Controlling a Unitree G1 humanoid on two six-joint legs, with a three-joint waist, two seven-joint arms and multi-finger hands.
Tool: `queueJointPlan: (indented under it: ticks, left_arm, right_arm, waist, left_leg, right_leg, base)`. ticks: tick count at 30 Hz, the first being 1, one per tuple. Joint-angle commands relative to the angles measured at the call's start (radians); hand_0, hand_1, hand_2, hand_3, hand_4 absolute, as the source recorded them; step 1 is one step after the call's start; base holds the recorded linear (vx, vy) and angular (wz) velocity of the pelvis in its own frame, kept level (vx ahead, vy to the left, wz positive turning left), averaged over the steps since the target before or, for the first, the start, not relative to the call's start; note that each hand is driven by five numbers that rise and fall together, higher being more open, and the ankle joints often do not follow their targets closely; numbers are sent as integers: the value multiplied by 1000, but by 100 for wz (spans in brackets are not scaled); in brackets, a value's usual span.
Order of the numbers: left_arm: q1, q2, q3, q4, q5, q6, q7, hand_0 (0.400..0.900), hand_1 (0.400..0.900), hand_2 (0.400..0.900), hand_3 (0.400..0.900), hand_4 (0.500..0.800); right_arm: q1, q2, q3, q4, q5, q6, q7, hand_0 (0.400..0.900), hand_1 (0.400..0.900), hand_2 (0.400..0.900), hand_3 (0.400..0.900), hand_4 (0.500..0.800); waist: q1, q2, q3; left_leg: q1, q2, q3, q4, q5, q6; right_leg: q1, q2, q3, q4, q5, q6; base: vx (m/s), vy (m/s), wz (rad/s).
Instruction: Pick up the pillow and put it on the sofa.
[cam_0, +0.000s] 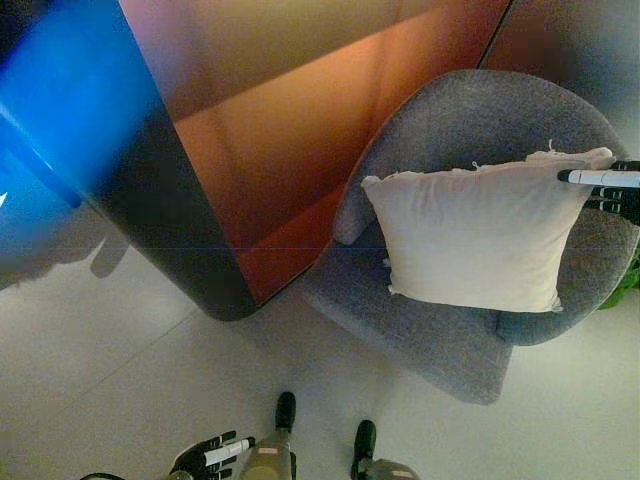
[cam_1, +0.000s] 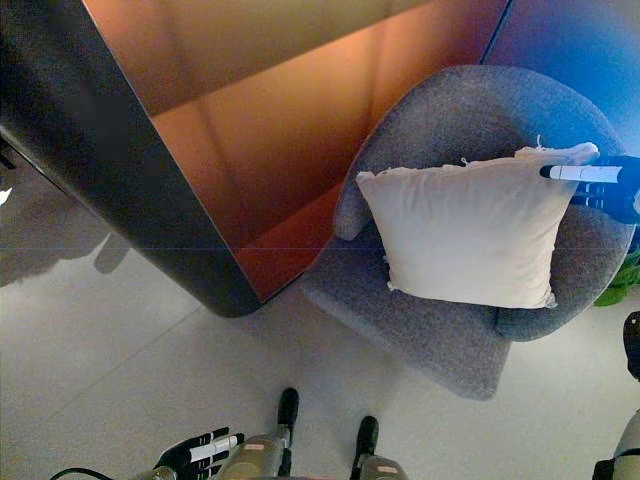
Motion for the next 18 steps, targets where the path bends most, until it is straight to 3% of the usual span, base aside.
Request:
queueJointPlan:
  ticks: [1, 9, 14, 18]
  left_arm:
    - [68, 24, -47, 51, 35, 19, -12, 900, 900, 900, 900, 800]
    - [74, 17, -33, 53, 48, 18, -19, 900, 900, 900, 900, 800]
    - [71, 12, -35, 57, 47, 17, -19, 900, 900, 900, 900, 800]
    - [72, 11, -37, 51, 32, 22, -11, 900, 900, 900, 900, 800]
  right_arm:
    - [-197, -100, 56, 0, 13, -60, -13, 900, 900, 900, 900, 800]
    - [-136, -121, 9, 7, -10, -73, -8, 900, 900, 900, 900, 800]
    - [-87, -136, -20, 15, -58, -103, -89, 900, 900, 900, 900, 800]
    - [-74, -168, -30, 23, -76, -68, -133, 900, 900, 900, 900, 800]
  waist:
    - [21, -14, -45]
    - [10, -8, -60]
    - [-3, -6, -80]
    - [-16, -6, -94]
  left_leg:
    - [91, -10, 63, 14, -191, -57]
    - [104, -9, 72, 11, -194, -59]
    - [119, -9, 81, 7, -198, -58]
    - [135, -11, 87, 5, -201, -57]
  right_leg:
    - [-10, 40, 4, 22, -70, 9]
    - [-4, 34, 5, 18, -70, 13]
    - [4, 29, 6, 16, -69, 18]
    - [14, 27, 11, 15, -68, 21]
  base:
    - [-34, 18, -2]
    - [-15, 10, -1]
    - [-17, 24, -4]
    - [7, 35, -5]
